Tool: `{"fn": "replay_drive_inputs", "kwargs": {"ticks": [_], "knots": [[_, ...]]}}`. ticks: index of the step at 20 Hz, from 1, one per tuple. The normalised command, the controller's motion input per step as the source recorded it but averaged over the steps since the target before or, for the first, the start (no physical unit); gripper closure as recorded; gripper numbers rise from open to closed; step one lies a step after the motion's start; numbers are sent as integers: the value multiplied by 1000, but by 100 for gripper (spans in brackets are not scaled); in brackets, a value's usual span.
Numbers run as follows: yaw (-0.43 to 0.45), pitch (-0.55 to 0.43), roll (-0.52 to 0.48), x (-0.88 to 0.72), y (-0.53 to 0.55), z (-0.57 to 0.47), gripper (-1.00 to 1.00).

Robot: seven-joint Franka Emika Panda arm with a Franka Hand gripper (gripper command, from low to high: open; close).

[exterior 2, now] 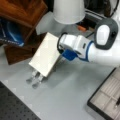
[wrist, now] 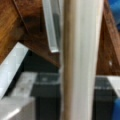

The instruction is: Turn off the lamps. Pick up the book. Place the book on the shelf position.

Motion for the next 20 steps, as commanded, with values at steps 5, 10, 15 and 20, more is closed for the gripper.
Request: {"fn": "replay_drive_inputs", "kwargs": {"ticks": [5, 10, 15, 20], "knots": [[-22, 14, -235, 373, 101, 54, 100], [-53, 79, -234, 440, 141, 155, 100], [-71, 84, -244, 467, 155, 179, 100], [-100, 90, -277, 427, 157, 186, 100]]}}
